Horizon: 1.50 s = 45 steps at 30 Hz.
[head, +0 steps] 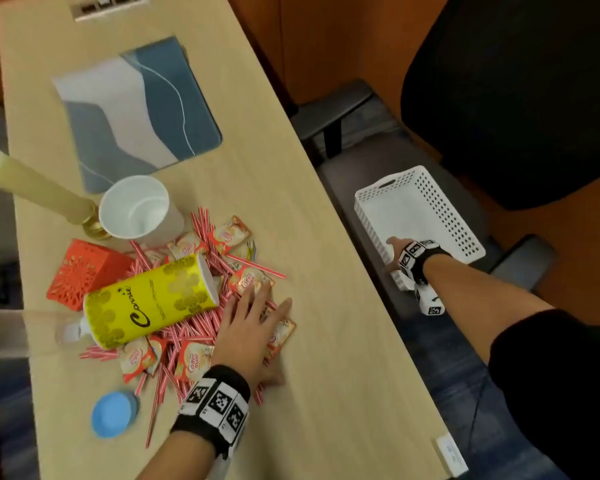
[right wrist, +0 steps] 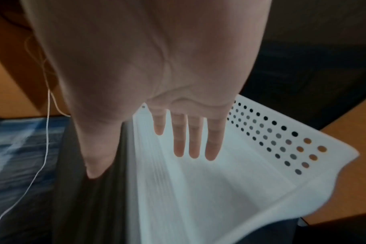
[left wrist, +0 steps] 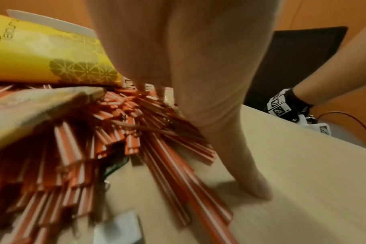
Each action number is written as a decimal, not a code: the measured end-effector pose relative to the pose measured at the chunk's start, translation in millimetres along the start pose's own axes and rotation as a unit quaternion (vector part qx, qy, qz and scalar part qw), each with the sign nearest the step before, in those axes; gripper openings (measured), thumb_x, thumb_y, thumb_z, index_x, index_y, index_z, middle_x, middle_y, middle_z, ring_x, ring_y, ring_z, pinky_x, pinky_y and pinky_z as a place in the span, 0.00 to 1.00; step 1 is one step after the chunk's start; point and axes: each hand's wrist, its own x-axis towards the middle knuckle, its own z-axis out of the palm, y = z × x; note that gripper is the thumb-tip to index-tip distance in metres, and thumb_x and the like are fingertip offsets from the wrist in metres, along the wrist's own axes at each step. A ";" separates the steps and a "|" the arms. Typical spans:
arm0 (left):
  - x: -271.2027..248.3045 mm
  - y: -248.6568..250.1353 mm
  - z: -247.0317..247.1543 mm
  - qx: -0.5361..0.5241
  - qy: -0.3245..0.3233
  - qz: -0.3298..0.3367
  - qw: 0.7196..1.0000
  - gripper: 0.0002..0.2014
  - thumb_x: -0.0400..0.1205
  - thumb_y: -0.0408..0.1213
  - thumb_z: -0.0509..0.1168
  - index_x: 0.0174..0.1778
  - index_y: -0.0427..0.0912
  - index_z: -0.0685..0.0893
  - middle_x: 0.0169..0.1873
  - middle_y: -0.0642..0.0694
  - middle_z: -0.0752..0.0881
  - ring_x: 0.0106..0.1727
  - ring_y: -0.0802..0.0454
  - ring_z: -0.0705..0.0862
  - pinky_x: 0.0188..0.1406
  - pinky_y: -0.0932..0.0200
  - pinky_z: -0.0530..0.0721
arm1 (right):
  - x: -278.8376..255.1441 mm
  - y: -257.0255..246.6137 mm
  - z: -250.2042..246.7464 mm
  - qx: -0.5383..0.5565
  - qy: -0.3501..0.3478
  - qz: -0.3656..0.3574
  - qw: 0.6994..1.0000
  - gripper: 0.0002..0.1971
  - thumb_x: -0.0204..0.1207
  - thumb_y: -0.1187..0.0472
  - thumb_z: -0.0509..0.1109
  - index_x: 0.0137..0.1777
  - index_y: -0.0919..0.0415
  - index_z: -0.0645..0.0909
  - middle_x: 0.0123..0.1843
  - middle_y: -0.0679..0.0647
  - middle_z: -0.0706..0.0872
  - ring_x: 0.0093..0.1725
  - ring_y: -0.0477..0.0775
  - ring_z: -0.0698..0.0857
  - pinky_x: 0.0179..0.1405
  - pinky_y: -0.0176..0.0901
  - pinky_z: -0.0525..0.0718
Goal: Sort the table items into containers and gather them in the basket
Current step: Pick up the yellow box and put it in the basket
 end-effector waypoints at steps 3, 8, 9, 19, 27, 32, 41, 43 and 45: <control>2.7 -0.5 -2.2 0.004 -0.027 0.000 1.000 0.65 0.65 0.69 0.76 0.87 0.62 0.37 0.87 0.44 0.32 0.88 0.37 0.35 0.84 0.39 0.35 | -11.5 -5.5 -1.5 -0.082 -0.001 -0.016 0.996 0.41 0.72 0.58 0.79 0.81 0.58 0.60 0.74 0.60 0.78 0.69 0.65 0.81 0.61 0.53 0.82; 4.9 -2.4 3.5 -0.002 -0.026 -0.011 1.000 0.65 0.65 0.70 0.76 0.87 0.63 0.36 0.86 0.46 0.29 0.88 0.40 0.32 0.83 0.41 0.32 | -18.6 -10.4 0.2 -0.042 0.014 0.023 0.999 0.24 0.67 0.66 0.78 0.63 0.62 0.78 0.61 0.61 0.86 0.58 0.65 0.87 0.51 0.51 0.86; 4.7 -3.8 3.2 -0.005 -0.024 -0.011 1.000 0.65 0.64 0.70 0.76 0.87 0.64 0.37 0.86 0.46 0.29 0.87 0.40 0.31 0.83 0.41 0.31 | -21.4 -10.8 -8.6 -0.010 0.046 0.030 0.998 0.20 0.71 0.64 0.75 0.64 0.63 0.79 0.61 0.62 0.86 0.58 0.65 0.86 0.53 0.51 0.86; 0.7 0.1 -7.5 0.010 -0.021 -0.014 1.000 0.62 0.65 0.61 0.81 0.88 0.60 0.47 0.89 0.41 0.40 0.89 0.36 0.41 0.85 0.36 0.40 | -187.7 -63.7 -129.6 0.203 0.273 -0.060 0.938 0.17 0.86 0.56 0.59 0.70 0.64 0.76 0.63 0.66 0.84 0.61 0.68 0.83 0.60 0.55 0.81; -64.0 -29.8 -22.1 -0.246 0.143 0.014 0.958 0.47 0.66 0.56 0.82 0.82 0.53 0.71 0.80 0.46 0.74 0.81 0.45 0.70 0.81 0.47 0.63 | -259.6 -167.2 -57.9 0.107 0.262 -0.128 0.951 0.13 0.85 0.56 0.57 0.62 0.62 0.76 0.56 0.65 0.86 0.54 0.68 0.85 0.52 0.54 0.84; -142.0 -98.0 19.4 -0.451 0.322 -0.159 0.817 0.09 0.73 0.35 0.79 0.47 0.47 0.90 0.42 0.53 0.89 0.44 0.54 0.86 0.53 0.49 0.87 | -277.6 -209.0 -10.8 0.049 0.235 -0.133 0.962 0.12 0.83 0.62 0.58 0.63 0.62 0.75 0.58 0.64 0.85 0.57 0.67 0.85 0.52 0.51 0.81; -197.5 -173.2 101.0 -0.533 0.147 -0.491 0.673 0.48 0.74 0.53 0.79 0.86 0.44 0.61 0.80 0.33 0.63 0.78 0.29 0.67 0.77 0.33 0.69 | -309.6 -234.7 26.9 0.018 0.176 -0.107 0.978 0.16 0.84 0.64 0.54 0.69 0.61 0.72 0.61 0.64 0.85 0.59 0.66 0.84 0.54 0.52 0.81; -187.4 -176.8 103.1 -0.552 0.128 -0.492 0.661 0.52 0.75 0.56 0.77 0.88 0.44 0.55 0.81 0.32 0.61 0.80 0.29 0.65 0.79 0.33 0.66 | -314.2 -232.6 26.7 0.021 0.158 -0.111 0.981 0.14 0.84 0.62 0.54 0.66 0.62 0.73 0.60 0.64 0.85 0.58 0.66 0.84 0.54 0.52 0.82; -175.8 -181.1 102.9 -0.558 0.133 -0.501 0.648 0.53 0.74 0.57 0.77 0.88 0.46 0.53 0.82 0.31 0.60 0.80 0.29 0.64 0.79 0.32 0.65 | -318.1 -228.2 24.0 0.021 0.149 -0.111 0.982 0.13 0.84 0.60 0.55 0.63 0.61 0.75 0.59 0.63 0.85 0.56 0.65 0.85 0.55 0.51 0.83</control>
